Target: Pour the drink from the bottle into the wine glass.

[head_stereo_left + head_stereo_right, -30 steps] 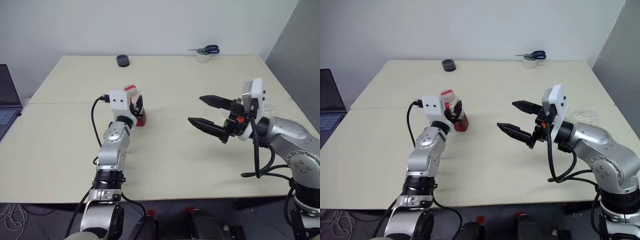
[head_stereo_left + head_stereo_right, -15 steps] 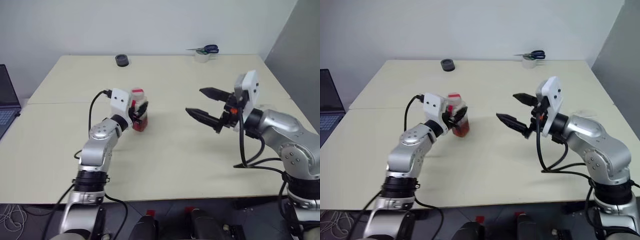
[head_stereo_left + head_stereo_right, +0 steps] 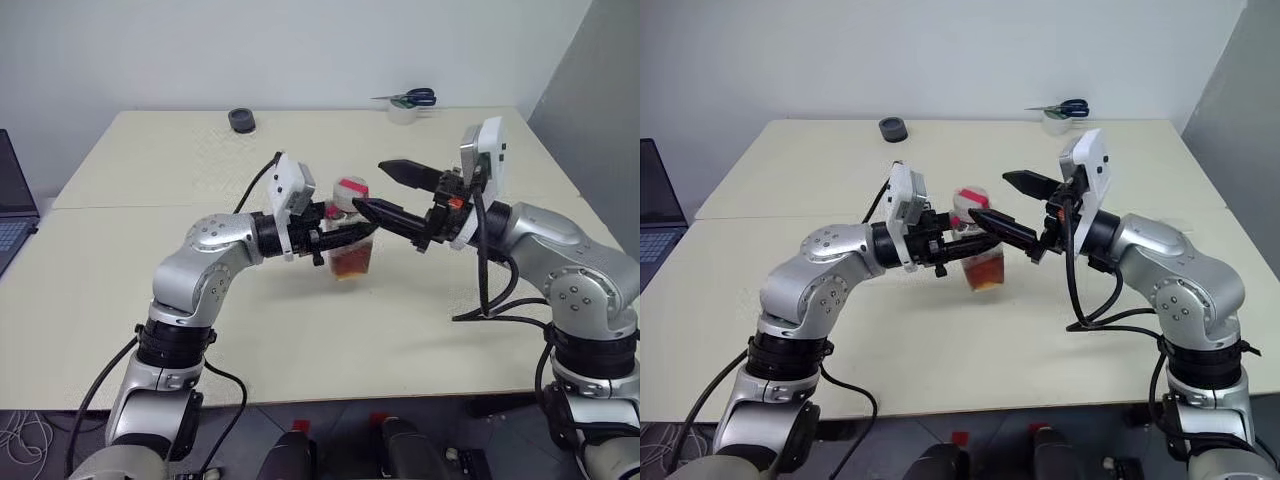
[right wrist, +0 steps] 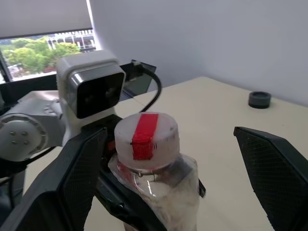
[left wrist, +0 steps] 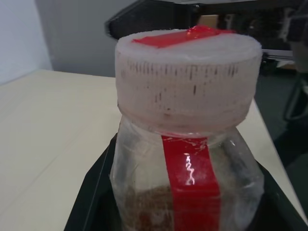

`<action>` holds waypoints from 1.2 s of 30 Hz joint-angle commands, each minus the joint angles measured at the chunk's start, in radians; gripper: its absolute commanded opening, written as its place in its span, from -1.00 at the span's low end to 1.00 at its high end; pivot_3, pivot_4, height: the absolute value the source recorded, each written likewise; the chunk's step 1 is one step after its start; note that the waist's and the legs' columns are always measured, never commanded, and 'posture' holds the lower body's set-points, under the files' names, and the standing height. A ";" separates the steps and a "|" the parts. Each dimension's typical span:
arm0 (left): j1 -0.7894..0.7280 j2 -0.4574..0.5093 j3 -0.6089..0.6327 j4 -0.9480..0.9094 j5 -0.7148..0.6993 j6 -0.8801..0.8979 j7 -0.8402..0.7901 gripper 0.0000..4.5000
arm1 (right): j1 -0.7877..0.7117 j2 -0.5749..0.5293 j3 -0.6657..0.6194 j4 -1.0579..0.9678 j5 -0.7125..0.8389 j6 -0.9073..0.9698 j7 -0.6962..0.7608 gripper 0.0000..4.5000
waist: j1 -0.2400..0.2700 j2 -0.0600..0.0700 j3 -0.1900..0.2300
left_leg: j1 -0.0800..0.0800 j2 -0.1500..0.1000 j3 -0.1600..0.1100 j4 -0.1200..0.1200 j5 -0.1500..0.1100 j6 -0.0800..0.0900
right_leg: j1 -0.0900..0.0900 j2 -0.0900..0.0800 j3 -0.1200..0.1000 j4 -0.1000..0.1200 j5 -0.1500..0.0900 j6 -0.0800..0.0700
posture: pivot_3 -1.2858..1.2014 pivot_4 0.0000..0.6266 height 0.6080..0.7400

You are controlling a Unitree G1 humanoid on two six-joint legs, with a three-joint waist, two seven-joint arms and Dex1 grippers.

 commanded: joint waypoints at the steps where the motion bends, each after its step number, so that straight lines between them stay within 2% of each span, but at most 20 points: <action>1: -0.050 0.030 0.013 0.011 -0.034 0.002 -0.071 -0.19 | -0.045 -0.015 -0.064 -0.039 0.112 0.058 -0.022 1.00 | 0.000 0.000 0.000 | 0.000 0.000 0.000 0.000 0.000 0.000 | 0.000 0.000 0.000 0.000 0.000 0.000 | 0.03 -0.52 1.00; 8: -0.078 0.020 0.002 0.046 -0.020 -0.010 -0.102 -0.19 | -0.070 -0.004 -0.063 -0.060 0.191 0.101 -0.096 1.00 | 0.000 0.000 0.000 | 0.000 0.000 0.000 0.000 0.000 0.000 | 0.000 0.000 0.000 0.000 0.000 0.000 | 0.03 -0.52 1.00; 23: -0.090 -0.003 -0.003 0.050 0.000 -0.018 -0.078 -0.19 | -0.070 -0.005 0.034 -0.028 0.055 0.035 -0.052 1.00 | -0.001 0.000 0.000 | 0.000 0.000 0.000 0.000 0.000 0.000 | 0.000 0.000 0.000 0.000 0.000 0.000 | 0.03 -0.52 1.00; 26: -0.089 -0.002 -0.002 0.051 0.001 -0.020 -0.076 -0.19 | -0.072 0.001 0.033 -0.022 0.047 0.031 -0.045 0.74 | 0.000 0.000 0.000 | 0.000 0.000 0.000 0.000 0.000 0.000 | 0.000 0.000 0.000 0.000 0.000 0.000 | 0.03 -0.52 1.00; 32: -0.074 0.003 -0.001 0.038 0.003 -0.020 -0.071 -0.19 | -0.061 0.005 0.040 -0.037 0.050 0.031 -0.034 -0.19 | 0.000 0.000 0.000 | 0.000 0.000 0.000 0.000 0.000 0.000 | 0.000 0.000 0.000 0.000 0.000 0.000 | 0.03 -0.52 1.00; 36: -0.069 0.004 -0.002 0.028 0.002 -0.018 -0.070 -0.19 | -0.055 0.002 0.047 -0.041 0.046 0.026 -0.016 -0.20 | 0.000 0.000 0.000 | 0.000 0.000 0.000 0.000 0.000 0.000 | 0.000 0.000 0.000 0.000 0.000 0.000 | 0.03 -0.52 1.00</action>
